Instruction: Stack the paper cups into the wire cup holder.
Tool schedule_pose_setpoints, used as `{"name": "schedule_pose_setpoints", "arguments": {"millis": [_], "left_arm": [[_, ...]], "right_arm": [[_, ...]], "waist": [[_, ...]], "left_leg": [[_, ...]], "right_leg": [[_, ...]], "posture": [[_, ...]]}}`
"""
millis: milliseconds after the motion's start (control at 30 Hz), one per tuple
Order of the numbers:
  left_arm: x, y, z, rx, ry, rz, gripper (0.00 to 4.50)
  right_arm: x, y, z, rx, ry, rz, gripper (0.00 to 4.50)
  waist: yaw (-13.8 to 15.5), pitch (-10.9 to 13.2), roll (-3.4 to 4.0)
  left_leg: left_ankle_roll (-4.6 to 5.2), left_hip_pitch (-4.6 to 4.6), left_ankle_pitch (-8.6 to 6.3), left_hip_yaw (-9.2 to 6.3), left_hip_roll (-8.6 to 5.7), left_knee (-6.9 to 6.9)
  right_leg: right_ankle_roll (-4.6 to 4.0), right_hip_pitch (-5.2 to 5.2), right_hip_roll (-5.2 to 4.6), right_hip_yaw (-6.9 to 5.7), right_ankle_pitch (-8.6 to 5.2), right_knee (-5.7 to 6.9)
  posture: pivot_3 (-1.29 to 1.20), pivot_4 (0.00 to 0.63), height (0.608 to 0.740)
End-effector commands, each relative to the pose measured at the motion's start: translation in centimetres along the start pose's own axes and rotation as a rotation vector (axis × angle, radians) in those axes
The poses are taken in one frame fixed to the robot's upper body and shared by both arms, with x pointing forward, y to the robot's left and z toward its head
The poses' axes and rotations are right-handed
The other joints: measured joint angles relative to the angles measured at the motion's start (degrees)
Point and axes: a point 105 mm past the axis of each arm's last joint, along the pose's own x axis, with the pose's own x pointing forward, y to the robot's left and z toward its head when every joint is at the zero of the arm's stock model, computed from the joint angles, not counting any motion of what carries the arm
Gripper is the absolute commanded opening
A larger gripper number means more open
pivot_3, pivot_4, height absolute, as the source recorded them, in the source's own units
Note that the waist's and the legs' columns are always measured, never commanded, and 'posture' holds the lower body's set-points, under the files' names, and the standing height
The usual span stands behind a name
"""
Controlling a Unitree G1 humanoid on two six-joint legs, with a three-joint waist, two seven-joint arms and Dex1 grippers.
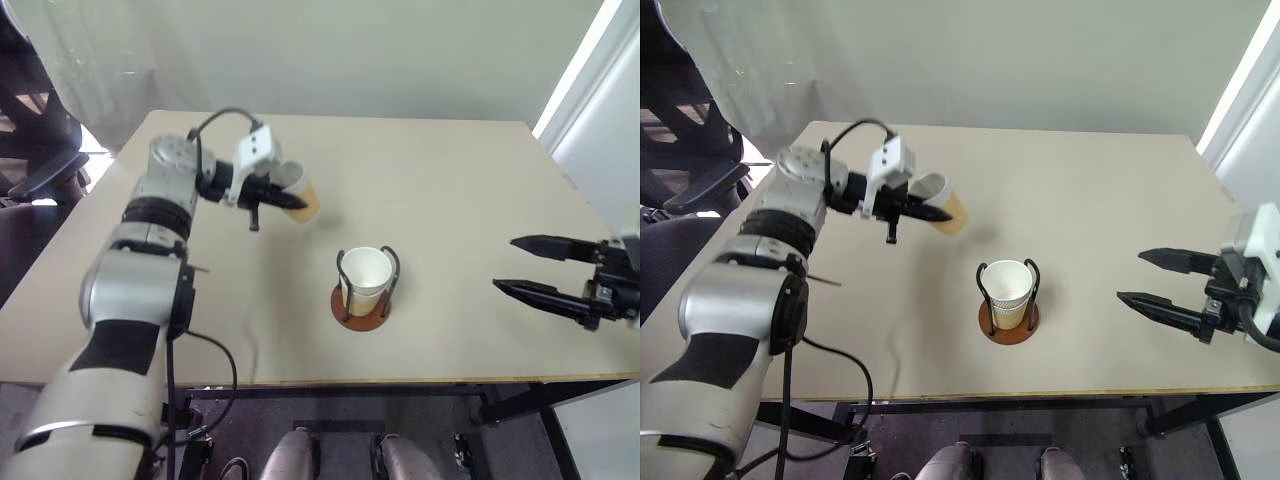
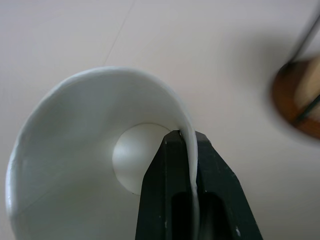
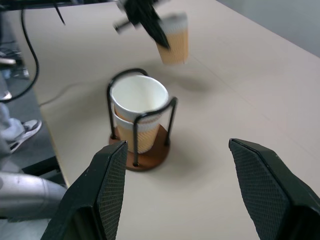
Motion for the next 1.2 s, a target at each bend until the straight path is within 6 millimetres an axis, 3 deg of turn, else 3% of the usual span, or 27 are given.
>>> {"name": "schedule_pose_setpoints", "arguments": {"millis": [33,133,233,367,667,1200], "left_arm": [[-0.2,-0.1,6.6,0.125,-0.148,-0.096,0.03],[0.7,-2.5,11.8,0.191,-0.251,-0.257,0.03],[0.8,-4.7,13.2,0.203,-0.278,-0.388,0.03],[2.3,-7.2,12.0,0.216,-0.196,-0.538,0.03],[4.2,-8.8,10.4,0.221,-0.141,-0.655,0.03],[5.0,-9.4,8.6,0.243,-0.045,-0.7,0.03]], "right_arm": [[-1.6,0.4,0.6,-0.033,-0.005,-0.082,3.31],[-2.7,1.0,0.0,-0.014,0.01,-0.134,3.31],[-3.1,1.6,-0.2,-0.007,0.015,-0.148,3.31],[-3.7,3.0,0.0,0.0,-0.021,-0.168,3.31],[-4.2,4.1,0.4,-0.02,-0.058,-0.203,3.31],[-4.2,3.9,0.2,-0.022,-0.029,-0.224,3.31]], "waist": [[0.0,0.0,0.04],[0.0,0.0,0.05],[-0.3,0.0,0.05],[-0.8,0.0,0.11],[-0.6,0.0,0.04],[-0.5,0.0,0.03]], "left_leg": [[0.05,-0.02,-0.03,-0.02,0.0,0.01],[0.17,-0.02,-0.11,0.04,-0.09,-0.03],[0.34,-0.04,-0.26,0.19,-0.21,-0.01],[0.46,0.17,-0.37,0.42,-0.35,-0.01],[0.6,0.31,-0.32,0.37,-0.46,0.17],[0.61,0.29,-0.38,0.35,-0.53,0.15]], "right_leg": [[0.03,0.01,-0.13,0.07,0.01,-0.03],[0.13,0.03,-0.45,-0.06,0.04,-0.04],[0.62,0.01,-0.79,-0.13,0.14,-0.05],[0.77,0.2,-0.79,-0.02,0.04,-0.07],[0.52,0.57,-0.98,-0.03,-0.28,-0.13],[0.73,0.61,-1.04,-0.07,-0.4,-0.15]], "posture": [[0.0,0.15,0.74],[0.0,0.15,0.74],[0.0,0.15,0.74],[0.0,0.15,0.74],[0.0,0.15,0.74],[0.0,0.15,0.74]]}}
